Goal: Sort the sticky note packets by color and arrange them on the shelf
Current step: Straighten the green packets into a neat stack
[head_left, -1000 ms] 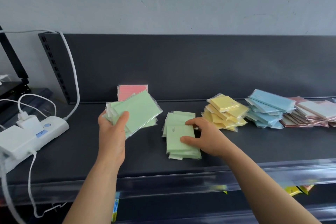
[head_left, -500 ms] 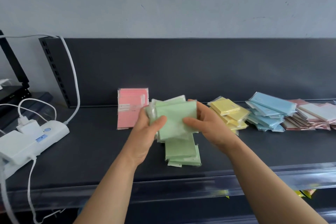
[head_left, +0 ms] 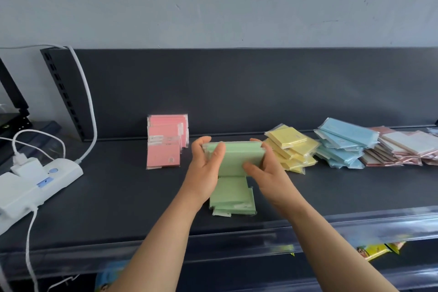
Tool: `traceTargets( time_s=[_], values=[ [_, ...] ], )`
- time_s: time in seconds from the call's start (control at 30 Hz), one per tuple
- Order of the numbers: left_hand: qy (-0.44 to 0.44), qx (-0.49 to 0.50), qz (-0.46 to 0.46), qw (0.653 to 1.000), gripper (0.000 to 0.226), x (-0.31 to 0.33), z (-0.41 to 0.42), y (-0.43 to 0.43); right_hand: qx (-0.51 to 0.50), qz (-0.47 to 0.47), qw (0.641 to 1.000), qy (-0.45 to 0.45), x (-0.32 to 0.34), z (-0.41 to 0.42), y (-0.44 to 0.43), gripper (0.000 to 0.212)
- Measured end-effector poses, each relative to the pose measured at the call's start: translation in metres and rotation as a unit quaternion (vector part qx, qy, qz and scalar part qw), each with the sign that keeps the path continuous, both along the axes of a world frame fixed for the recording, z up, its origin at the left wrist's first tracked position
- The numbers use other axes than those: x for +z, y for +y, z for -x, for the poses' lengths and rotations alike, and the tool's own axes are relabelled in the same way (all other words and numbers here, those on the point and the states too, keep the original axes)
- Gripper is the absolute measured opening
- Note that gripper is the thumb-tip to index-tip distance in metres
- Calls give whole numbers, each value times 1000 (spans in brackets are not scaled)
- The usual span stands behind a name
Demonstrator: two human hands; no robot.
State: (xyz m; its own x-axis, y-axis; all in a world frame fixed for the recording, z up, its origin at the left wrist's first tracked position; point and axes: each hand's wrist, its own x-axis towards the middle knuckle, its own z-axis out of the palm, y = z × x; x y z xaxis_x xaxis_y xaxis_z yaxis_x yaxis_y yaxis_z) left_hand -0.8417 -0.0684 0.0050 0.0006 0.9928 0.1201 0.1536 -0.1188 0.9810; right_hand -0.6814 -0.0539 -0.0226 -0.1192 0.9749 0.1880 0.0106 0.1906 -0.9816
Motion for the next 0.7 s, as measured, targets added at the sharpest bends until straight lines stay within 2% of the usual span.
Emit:
traceTargets(
  time_s=[0.07, 0.2, 0.3, 0.37, 0.47, 0.7],
  values=[
    [-13, 14, 12, 1000, 34, 2, -4, 2, -11, 2, 1000, -4, 0, 1, 1, 37],
    [-14, 9, 22, 1000, 57, 2, -4, 12, -33, -3, 997, -76, 3, 4, 5, 30],
    [-40, -8, 43, 998, 49, 7, 3, 24, -53, -12, 993, -105, 14, 5, 12, 24],
    [-7, -8, 40, 999, 39, 12, 9, 33, -72, -17, 991, -110, 23, 7, 22, 22],
    [48, 41, -3, 998, 29, 17, 17, 50, -94, -4, 989, -118, 33, 13, 44, 21],
    [86, 129, -39, 987, 27, 4, 22, 102, -105, 23, 979, -172, 38, 31, 93, 23]
  ],
)
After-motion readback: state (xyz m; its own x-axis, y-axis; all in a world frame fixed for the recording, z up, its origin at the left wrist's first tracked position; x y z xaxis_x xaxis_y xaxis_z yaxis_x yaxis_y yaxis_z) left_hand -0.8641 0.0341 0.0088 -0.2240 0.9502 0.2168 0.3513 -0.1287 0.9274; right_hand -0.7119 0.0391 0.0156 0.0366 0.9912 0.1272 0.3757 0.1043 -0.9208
